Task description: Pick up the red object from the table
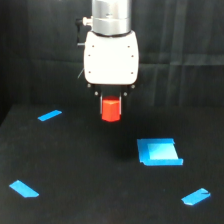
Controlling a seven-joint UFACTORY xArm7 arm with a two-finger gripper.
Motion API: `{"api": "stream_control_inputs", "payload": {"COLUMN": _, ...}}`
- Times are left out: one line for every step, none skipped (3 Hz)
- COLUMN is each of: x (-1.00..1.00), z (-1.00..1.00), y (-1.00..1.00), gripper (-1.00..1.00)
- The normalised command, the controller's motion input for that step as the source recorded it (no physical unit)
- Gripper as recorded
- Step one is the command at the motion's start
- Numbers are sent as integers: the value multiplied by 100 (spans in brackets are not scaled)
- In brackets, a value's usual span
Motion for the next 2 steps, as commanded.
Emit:
{"api": "stream_control_inputs", "payload": {"x": 12, "z": -9, "y": 5, "gripper": -95}}
{"api": "stream_control_inputs", "payload": {"x": -11, "z": 7, "y": 10, "gripper": -99}}
